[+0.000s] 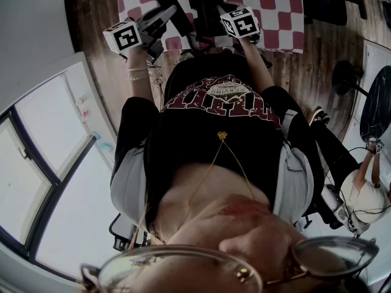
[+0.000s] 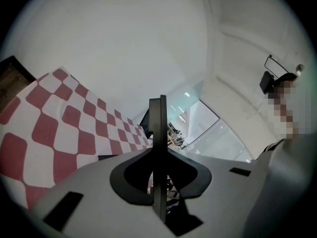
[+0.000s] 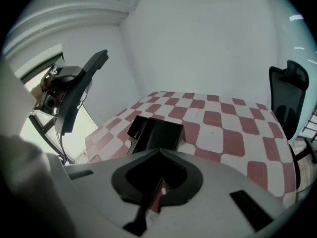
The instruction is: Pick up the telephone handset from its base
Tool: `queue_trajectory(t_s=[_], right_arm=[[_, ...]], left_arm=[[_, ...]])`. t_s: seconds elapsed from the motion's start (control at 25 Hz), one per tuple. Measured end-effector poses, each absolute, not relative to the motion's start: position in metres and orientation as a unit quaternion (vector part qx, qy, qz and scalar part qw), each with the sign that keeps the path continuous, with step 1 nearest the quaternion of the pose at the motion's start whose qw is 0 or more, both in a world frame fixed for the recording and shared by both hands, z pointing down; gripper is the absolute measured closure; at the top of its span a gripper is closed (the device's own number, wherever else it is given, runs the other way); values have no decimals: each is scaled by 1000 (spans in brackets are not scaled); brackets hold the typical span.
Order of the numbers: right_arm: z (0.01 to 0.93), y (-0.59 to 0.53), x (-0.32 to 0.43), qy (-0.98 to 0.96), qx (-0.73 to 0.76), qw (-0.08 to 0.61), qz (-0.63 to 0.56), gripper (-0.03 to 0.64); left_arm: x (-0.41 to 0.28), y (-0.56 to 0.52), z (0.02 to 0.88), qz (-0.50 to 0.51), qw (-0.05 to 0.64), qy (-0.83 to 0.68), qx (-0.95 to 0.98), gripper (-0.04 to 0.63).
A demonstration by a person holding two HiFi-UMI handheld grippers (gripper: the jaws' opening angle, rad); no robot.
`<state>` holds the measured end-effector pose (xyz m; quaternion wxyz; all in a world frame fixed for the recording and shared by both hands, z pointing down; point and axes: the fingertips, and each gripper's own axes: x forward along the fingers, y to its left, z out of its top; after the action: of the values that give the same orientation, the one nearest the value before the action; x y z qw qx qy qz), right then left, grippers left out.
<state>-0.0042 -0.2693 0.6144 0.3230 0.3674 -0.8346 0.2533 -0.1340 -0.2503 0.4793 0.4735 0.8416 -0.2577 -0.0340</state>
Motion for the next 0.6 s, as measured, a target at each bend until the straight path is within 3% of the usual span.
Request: queue_trajectory(t_s=[0.6], right_arm=[[615,-269,-4,-835,366,319,258,598]], left_arm=[[-130,-249,484,-40,482,-245,840,514]])
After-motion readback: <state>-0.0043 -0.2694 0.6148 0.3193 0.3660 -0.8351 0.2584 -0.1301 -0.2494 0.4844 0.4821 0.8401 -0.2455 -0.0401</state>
